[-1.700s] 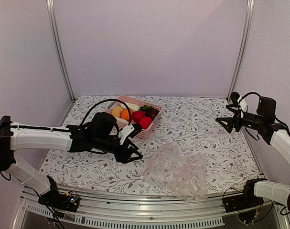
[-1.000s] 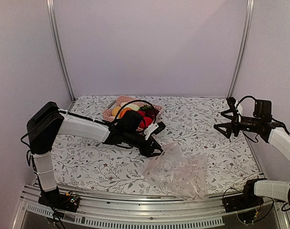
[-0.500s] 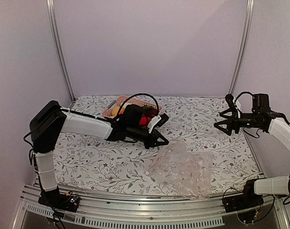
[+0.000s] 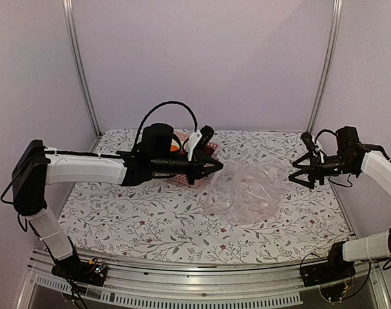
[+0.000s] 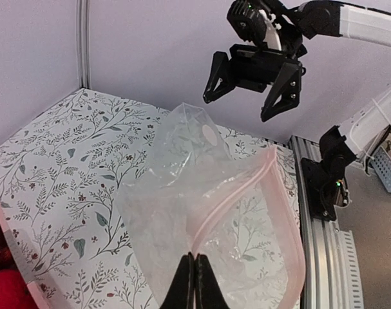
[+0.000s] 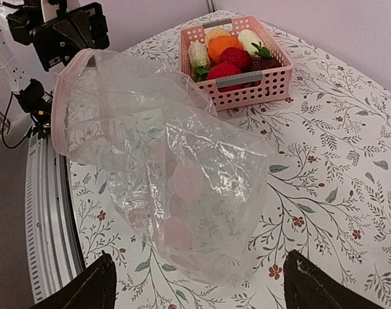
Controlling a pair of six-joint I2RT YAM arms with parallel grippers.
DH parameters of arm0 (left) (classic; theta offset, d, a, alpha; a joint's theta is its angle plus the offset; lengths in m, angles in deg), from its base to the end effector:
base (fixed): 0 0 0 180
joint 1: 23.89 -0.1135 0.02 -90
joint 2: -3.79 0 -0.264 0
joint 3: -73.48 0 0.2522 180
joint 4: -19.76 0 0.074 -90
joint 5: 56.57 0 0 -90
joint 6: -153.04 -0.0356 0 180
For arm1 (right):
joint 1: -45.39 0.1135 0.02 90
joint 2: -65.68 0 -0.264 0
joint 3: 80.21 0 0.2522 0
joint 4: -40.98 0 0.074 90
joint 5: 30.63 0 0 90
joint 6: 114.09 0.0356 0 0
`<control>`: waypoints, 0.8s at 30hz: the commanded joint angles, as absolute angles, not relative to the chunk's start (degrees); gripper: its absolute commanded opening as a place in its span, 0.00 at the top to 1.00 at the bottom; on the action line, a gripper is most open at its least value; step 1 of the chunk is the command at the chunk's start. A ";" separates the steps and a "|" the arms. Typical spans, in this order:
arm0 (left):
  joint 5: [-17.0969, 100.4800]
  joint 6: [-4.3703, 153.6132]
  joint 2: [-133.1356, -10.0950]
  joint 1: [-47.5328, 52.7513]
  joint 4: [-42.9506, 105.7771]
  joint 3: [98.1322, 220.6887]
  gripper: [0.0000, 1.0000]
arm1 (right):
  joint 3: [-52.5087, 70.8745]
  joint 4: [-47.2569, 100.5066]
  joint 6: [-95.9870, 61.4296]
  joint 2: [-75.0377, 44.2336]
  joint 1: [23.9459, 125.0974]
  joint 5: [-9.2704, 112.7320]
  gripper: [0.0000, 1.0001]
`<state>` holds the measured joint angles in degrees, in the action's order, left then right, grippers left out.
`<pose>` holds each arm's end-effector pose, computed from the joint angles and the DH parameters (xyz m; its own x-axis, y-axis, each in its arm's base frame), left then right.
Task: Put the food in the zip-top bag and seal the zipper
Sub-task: Pass from the left arm to the right
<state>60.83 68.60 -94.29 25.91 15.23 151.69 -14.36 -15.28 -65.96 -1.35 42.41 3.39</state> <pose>0.2432 -0.3131 0.2612 -0.2634 0.1784 -0.9480 0.9435 0.2525 -0.2146 0.2209 0.0180 0.2722 -0.3489 -0.3558 -0.8670 -0.8718 0.4626 0.1610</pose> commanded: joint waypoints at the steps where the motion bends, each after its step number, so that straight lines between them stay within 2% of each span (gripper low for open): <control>1: 59.78 67.91 -95.41 25.42 12.16 150.13 1.00 | -14.13 -15.34 -66.53 -6.25 43.48 0.05 0.12; 13: 59.74 68.24 -96.16 25.73 11.02 149.91 1.00 | -7.40 1.59 -48.14 -19.85 46.85 1.19 0.34; 14: 59.71 68.23 -96.15 25.76 11.02 149.91 1.00 | -6.70 1.86 -47.41 -20.83 46.88 0.27 0.41; 17: 59.33 68.57 -96.18 25.90 11.02 149.84 1.00 | -4.62 1.67 -46.04 -24.57 46.98 -2.29 0.78; 19: 58.91 68.95 -96.10 25.95 11.04 149.70 1.00 | -3.47 0.65 -45.56 -26.16 46.98 -3.35 0.96; 20: 58.59 69.19 -96.14 26.01 10.95 149.61 1.00 | -3.14 0.21 -45.54 -26.53 46.93 -3.45 1.00; 24: 55.54 70.35 -95.74 26.03 10.89 148.96 1.00 | -2.51 0.42 -43.97 -25.88 45.82 -1.00 1.00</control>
<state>58.51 69.22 -95.34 25.98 11.80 150.20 -4.32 0.30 -46.70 -25.89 46.67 -1.40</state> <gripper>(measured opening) 0.004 0.006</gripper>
